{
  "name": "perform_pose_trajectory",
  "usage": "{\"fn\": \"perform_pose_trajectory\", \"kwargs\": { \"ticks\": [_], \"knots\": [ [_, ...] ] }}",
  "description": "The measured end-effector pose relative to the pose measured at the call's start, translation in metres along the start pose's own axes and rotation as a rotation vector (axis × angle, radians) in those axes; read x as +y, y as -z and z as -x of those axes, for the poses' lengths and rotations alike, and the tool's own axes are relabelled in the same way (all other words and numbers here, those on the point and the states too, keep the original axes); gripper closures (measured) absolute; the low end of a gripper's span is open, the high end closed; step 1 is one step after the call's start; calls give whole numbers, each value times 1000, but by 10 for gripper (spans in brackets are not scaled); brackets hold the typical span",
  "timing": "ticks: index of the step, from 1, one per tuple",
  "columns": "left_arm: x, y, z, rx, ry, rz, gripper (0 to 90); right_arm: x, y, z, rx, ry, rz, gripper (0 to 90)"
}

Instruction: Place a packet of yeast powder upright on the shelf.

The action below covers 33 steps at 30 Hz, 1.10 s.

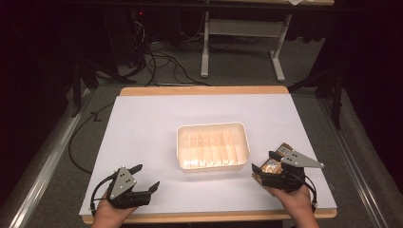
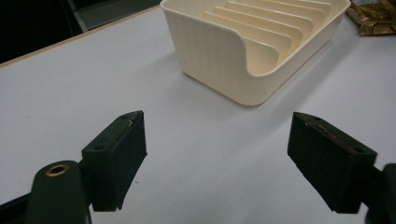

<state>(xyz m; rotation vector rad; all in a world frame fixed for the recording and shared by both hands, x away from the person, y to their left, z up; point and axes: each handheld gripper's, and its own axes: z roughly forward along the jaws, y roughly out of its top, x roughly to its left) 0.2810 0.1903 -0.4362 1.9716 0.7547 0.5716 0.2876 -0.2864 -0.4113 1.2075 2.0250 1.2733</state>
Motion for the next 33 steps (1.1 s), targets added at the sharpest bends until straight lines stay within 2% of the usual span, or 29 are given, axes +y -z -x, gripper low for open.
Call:
{"fn": "perform_pose_trajectory", "kwargs": {
  "ticks": [4,6,10,16,18,24,30,32,33],
  "knots": [
    [0,0,0,1,0,0,200,0,4,14,-44,-25,-1,201],
    [0,0,0,1,0,-1,200,-1,5,16,-54,-37,-2,207],
    [0,0,0,2,-4,-3,200,-2,11,33,-109,-57,8,235],
    [0,0,0,1,-5,-6,201,-7,14,49,-135,-81,-9,297],
    [0,0,0,3,-7,-7,200,-9,16,57,-170,-84,-14,302],
    [0,0,0,4,-7,-7,200,-12,21,72,-208,-98,-8,332],
    [-1,0,-1,5,-7,-7,200,-22,27,93,-223,-169,-10,352],
    [-1,0,-1,5,-7,-8,200,-27,30,102,-236,-206,-6,359],
    [-1,0,-1,5,-6,-8,200,-27,30,102,-236,-206,-6,359]
  ]
}}
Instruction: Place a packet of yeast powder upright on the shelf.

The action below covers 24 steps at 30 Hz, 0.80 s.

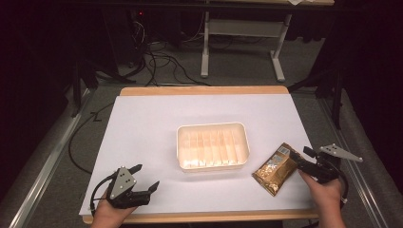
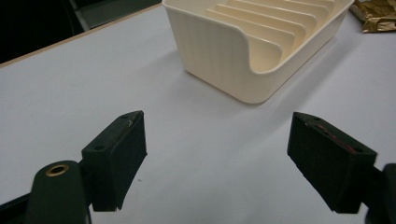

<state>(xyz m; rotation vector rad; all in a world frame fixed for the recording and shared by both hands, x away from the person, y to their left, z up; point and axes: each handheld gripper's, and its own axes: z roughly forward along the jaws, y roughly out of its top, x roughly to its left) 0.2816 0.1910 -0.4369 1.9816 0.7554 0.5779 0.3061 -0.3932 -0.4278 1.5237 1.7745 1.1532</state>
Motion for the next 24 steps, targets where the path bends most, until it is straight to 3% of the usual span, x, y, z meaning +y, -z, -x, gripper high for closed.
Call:
{"fn": "perform_pose_trajectory", "kwargs": {
  "ticks": [11,16,17,18,23,24],
  "knots": [
    [0,-1,1,1,-4,-7,200,-16,0,35,-19,-146,-13,359],
    [-1,-2,1,1,-7,-12,200,-23,-4,45,16,-251,-9,349],
    [-1,-2,1,1,-8,-12,200,-24,-5,49,40,-307,-16,357],
    [-1,-2,1,2,-7,-13,200,-24,-5,49,40,-307,-16,357],
    [-1,-3,2,2,-6,-16,201,-26,-11,57,90,-402,-39,350],
    [-1,-4,2,2,-7,-18,201,-27,-14,59,101,-439,-49,350]
  ]
}}
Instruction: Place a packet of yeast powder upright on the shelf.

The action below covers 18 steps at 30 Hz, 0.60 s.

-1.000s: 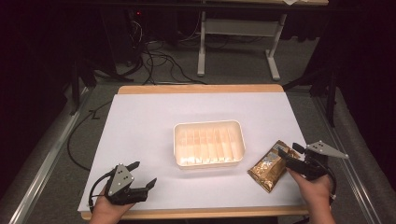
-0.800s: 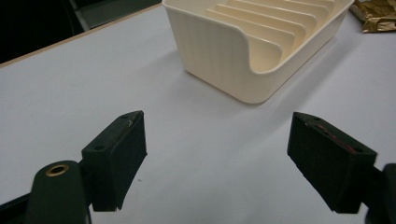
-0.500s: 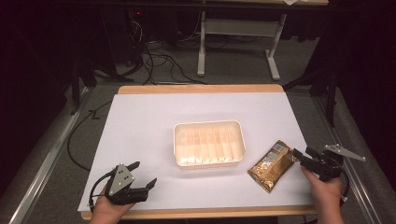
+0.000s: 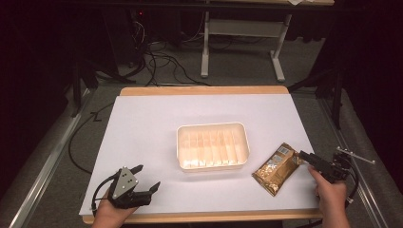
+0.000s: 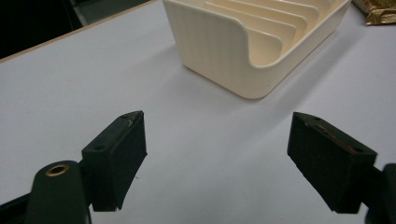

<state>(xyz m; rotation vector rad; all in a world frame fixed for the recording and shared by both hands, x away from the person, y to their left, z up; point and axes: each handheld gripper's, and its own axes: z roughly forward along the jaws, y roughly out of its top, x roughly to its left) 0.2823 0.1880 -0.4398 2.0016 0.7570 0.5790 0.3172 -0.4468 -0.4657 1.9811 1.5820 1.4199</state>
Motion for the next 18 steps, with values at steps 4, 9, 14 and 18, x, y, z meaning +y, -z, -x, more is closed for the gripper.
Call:
{"fn": "perform_pose_trajectory", "kwargs": {
  "ticks": [4,9,14,18],
  "knots": [
    [0,-1,1,-1,-1,-4,200,0,-4,4,10,-29,-16,362],
    [-1,-1,2,-2,0,-5,201,0,-9,10,29,-89,-40,360],
    [-1,-1,2,-1,6,-6,200,-2,-16,13,48,-127,-73,361],
    [-1,-1,3,0,6,-7,200,-2,-18,13,68,-152,-78,384]
  ]
}}
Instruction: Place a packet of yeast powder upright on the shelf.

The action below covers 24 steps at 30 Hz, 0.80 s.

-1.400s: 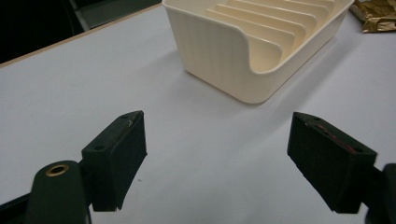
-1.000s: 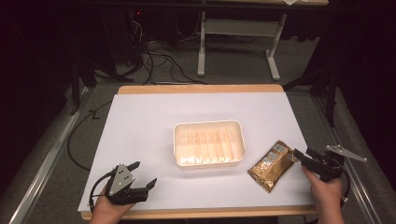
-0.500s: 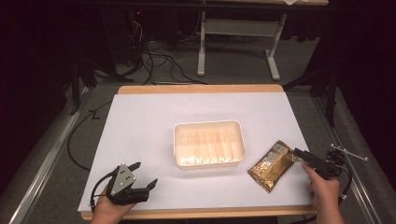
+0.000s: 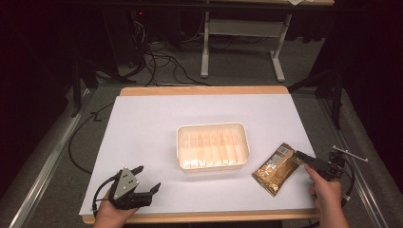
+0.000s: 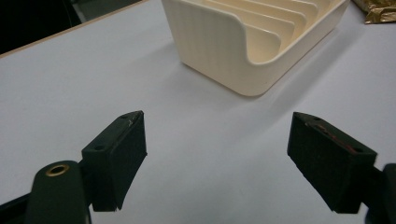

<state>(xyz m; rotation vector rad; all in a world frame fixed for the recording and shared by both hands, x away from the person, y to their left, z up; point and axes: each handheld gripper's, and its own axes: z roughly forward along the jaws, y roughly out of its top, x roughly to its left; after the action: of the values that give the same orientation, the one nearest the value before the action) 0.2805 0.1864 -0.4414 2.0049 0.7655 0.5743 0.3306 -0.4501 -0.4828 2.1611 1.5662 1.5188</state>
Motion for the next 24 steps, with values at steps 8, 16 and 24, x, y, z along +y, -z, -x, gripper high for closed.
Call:
{"fn": "perform_pose_trajectory", "kwargs": {
  "ticks": [8,16,24],
  "knots": [
    [0,0,0,1,-3,-2,201,-2,-4,-1,29,5,-41,507],
    [0,1,-1,2,-4,0,201,-3,-5,-5,7,48,-56,737],
    [0,1,-1,3,-6,0,201,-3,-1,-12,8,103,-43,878]
  ]
}}
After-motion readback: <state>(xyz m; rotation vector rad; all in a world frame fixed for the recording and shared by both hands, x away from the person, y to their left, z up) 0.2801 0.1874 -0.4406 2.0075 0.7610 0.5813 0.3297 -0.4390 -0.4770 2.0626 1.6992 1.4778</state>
